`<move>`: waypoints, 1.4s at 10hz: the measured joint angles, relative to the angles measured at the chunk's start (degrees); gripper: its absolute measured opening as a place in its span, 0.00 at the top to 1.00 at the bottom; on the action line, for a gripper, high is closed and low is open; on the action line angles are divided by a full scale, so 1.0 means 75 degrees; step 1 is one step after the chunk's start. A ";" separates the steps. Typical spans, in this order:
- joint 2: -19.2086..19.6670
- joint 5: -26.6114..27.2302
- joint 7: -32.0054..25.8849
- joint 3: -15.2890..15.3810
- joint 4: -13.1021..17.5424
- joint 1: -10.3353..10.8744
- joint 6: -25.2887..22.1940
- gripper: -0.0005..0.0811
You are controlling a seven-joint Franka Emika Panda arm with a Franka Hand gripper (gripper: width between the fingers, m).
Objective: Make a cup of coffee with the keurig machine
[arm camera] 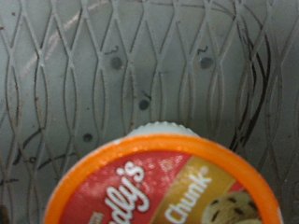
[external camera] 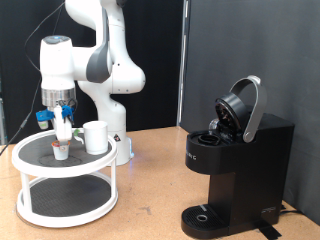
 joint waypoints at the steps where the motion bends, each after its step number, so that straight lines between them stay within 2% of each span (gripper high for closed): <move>1: 0.0000 0.0000 0.0000 -0.0008 -0.0032 0.0000 0.0034 0.09; 6: 0.0001 0.0000 0.0011 -0.0017 -0.0118 -0.0001 0.0182 0.09; 8: 0.0006 0.0000 0.0036 -0.0017 -0.0130 -0.0001 0.0194 0.13; 9: 0.0013 0.0000 0.0050 -0.0017 -0.0130 -0.0001 0.0195 0.36; 10: 0.0019 0.0000 0.0063 -0.0017 -0.0127 -0.0001 0.0196 0.36; 11: 0.0019 0.0000 0.0077 -0.0017 -0.0116 -0.0004 0.0196 0.50; 14: 0.0019 0.0023 0.0092 -0.0018 -0.0084 -0.0005 0.0159 0.50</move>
